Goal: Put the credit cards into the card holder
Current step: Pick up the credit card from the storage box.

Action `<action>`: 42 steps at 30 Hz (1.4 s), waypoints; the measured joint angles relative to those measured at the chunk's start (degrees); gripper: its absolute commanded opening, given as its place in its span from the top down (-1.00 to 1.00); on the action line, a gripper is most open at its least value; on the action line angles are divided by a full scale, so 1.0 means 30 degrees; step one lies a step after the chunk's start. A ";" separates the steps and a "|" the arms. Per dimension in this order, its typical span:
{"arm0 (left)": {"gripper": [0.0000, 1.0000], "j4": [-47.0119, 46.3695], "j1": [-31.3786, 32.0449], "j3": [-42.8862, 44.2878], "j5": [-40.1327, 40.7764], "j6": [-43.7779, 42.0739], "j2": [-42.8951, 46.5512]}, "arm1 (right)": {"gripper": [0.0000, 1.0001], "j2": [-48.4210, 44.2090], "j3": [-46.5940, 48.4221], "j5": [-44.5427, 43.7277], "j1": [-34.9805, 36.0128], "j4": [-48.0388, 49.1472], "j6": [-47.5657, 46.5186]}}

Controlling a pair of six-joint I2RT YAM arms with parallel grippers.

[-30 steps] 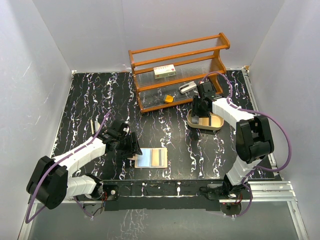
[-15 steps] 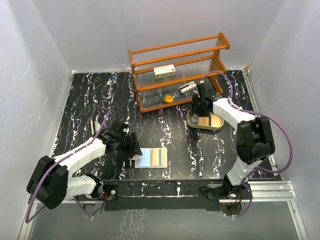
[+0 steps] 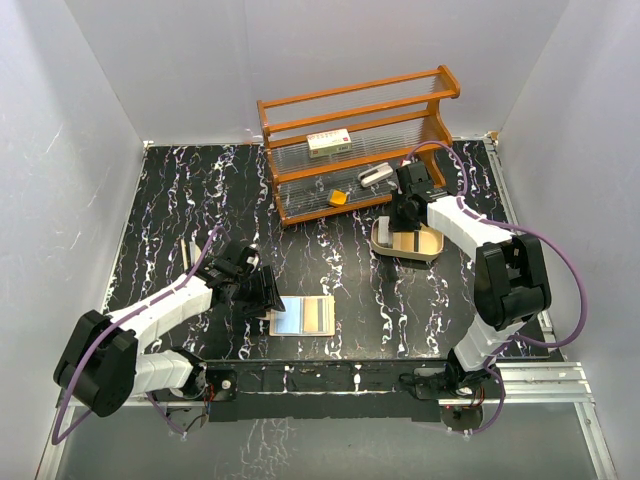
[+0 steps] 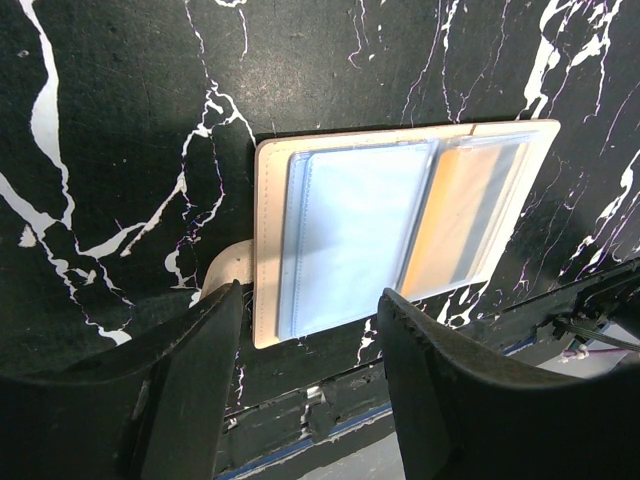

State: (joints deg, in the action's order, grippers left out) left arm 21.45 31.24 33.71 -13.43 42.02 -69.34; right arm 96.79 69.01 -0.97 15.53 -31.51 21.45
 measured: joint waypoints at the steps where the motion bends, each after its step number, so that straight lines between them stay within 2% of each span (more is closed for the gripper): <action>1: -0.09 0.0000 0.0000 0.0000 -0.0007 0.0000 0.0000 | 0.94 0.0000 0.0000 -0.0080 0.0000 -0.0007 0.0022; 3: -0.09 0.0000 0.0000 0.0000 -0.0007 0.0007 0.0000 | 1.00 0.0000 0.0000 -0.0321 0.0000 -0.0080 0.0022; 18: 0.05 -0.0262 0.0000 -0.0495 0.0175 0.0576 -0.0051 | 1.00 -0.0903 0.0954 -0.2382 0.0029 -0.1843 0.0022; 23: 0.07 -0.0612 0.0000 -0.1005 0.0051 0.0867 -0.0211 | 1.00 -0.1894 0.1435 -0.2718 0.0036 -0.2805 0.0138; 32: 0.30 -0.1909 -0.0036 -0.1617 -0.0554 0.1501 -0.0219 | 1.00 -0.5195 0.1370 -0.1931 0.0576 -0.3847 0.1224; 38: 0.49 -0.3140 -0.0058 -0.2353 -0.1399 0.2310 -0.0248 | 1.00 -0.6645 0.0393 -0.1042 0.2514 -0.3752 0.2506; 42: 0.60 -0.3927 -0.0058 -0.2863 -0.1909 0.2878 -0.0240 | 1.00 -0.7249 -0.0831 -0.0641 0.5078 -0.3067 0.3745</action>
State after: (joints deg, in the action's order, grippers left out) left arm 9.67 31.07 25.12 -19.16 50.65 -70.06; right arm 75.05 66.52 -2.90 30.76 -40.71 32.69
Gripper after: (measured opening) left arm 0.227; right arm 0.009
